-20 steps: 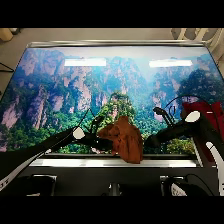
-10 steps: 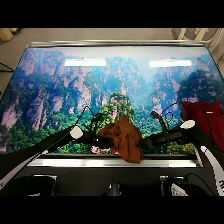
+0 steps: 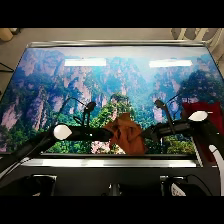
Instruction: Fold the shirts.
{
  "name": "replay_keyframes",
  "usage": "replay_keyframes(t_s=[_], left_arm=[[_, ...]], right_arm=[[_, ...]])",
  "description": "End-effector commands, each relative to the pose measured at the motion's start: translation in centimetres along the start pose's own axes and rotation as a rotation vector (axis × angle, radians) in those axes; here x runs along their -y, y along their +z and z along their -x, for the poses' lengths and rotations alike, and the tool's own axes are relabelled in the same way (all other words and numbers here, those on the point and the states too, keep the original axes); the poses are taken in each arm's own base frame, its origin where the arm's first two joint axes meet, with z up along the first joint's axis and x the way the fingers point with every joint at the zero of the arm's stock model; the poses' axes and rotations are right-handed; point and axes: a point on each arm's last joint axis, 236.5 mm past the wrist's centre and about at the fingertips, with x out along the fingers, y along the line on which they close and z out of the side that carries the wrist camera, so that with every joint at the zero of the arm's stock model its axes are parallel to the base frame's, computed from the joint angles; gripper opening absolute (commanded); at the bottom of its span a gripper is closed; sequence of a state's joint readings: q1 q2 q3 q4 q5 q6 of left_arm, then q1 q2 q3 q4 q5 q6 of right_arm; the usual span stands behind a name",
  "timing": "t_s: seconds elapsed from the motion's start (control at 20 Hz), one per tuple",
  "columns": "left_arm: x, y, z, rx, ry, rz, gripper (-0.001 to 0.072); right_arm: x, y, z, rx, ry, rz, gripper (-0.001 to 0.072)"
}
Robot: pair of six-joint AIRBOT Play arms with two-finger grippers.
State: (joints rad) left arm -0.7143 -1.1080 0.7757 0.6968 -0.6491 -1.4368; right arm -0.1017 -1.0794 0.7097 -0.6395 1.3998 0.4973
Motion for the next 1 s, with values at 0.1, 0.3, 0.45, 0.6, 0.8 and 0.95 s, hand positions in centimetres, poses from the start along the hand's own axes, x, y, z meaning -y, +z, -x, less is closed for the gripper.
replay_keyframes(t_s=[0.1, 0.3, 0.45, 0.6, 0.8, 0.95], left_arm=[[6.8, 8.8, 12.0, 0.365, -0.055, -0.224, 0.0023], [13.4, 15.8, 29.8, 0.863, -0.097, -0.343, 0.0024], [16.8, 15.8, 39.3, 1.115, -0.108, -0.41, 0.0023], [18.7, 14.6, 41.8, 1.167, -0.138, -0.442, 0.0024], [19.2, 14.1, 43.0, 1.207, -0.125, -0.482, 0.0024], [17.9, 14.6, 41.3, 1.152, -0.06, -0.504, 0.0024]], right_arm=[[-4.8, 10.9, 10.5, 0.194, -0.328, 0.378, 0.0023], [-12.8, 18.8, 23.1, 0.47, -0.745, 0.653, 0.0023], [-19.9, 21.4, 30.8, 0.741, -0.936, 0.742, 0.0023], [-22.7, 21.4, 32.8, 0.87, -0.935, 0.713, 0.0023], [-23.3, 21.3, 32.9, 0.888, -0.923, 0.711, 0.0023], [-21.9, 21.5, 32.8, 0.857, -0.947, 0.696, 0.0023]])
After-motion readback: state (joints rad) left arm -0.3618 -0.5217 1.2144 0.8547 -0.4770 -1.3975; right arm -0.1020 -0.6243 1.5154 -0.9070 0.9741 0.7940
